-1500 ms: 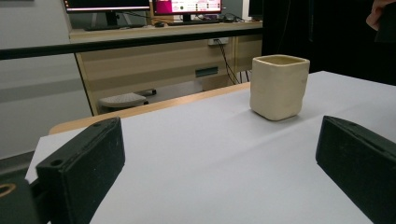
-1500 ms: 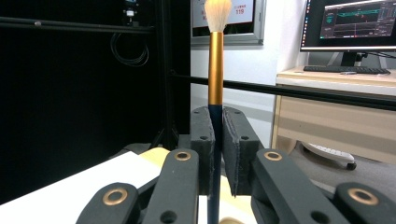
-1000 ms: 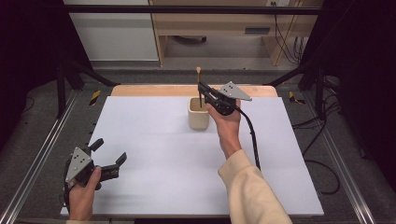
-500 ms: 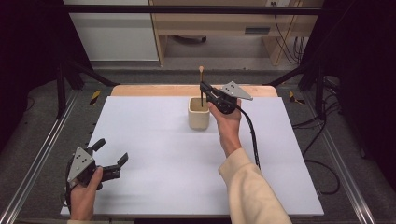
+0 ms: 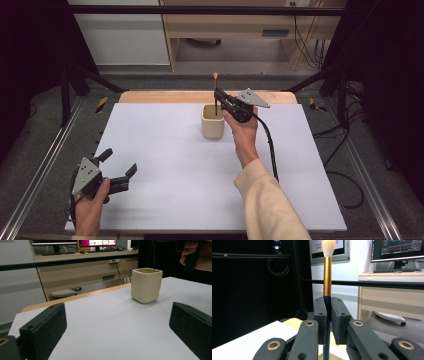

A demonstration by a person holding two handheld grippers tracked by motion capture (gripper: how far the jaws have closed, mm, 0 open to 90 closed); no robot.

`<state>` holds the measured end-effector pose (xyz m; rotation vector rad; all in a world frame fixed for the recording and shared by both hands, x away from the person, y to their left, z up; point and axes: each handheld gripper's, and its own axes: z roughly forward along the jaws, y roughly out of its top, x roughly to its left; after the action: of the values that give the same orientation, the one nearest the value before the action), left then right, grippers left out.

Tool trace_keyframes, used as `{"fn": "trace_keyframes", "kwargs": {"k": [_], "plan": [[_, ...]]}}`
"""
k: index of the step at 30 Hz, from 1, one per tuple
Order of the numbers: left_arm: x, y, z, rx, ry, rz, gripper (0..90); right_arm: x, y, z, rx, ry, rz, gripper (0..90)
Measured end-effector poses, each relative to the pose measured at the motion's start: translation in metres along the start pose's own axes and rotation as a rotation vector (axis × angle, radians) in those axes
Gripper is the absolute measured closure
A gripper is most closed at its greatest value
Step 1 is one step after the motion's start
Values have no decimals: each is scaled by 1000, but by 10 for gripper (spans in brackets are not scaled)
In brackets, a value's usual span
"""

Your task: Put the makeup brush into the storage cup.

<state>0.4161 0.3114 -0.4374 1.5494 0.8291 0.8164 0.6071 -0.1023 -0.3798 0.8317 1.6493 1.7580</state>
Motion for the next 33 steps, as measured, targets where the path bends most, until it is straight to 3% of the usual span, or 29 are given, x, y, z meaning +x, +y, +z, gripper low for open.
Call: {"fn": "trace_keyframes", "kwargs": {"k": [5,8,16,33], "plan": [[0,0,0,-1,1,-2,5,0,-2,-1,6,-3,22,832],[0,0,0,-1,-1,-1,5,-1,-3,0,6,-4,-5,832],[1,0,-1,-3,2,-2,5,-2,-14,-1,26,-12,23,832],[0,0,-1,0,3,0,5,-5,-28,-6,44,-18,30,832]]}}
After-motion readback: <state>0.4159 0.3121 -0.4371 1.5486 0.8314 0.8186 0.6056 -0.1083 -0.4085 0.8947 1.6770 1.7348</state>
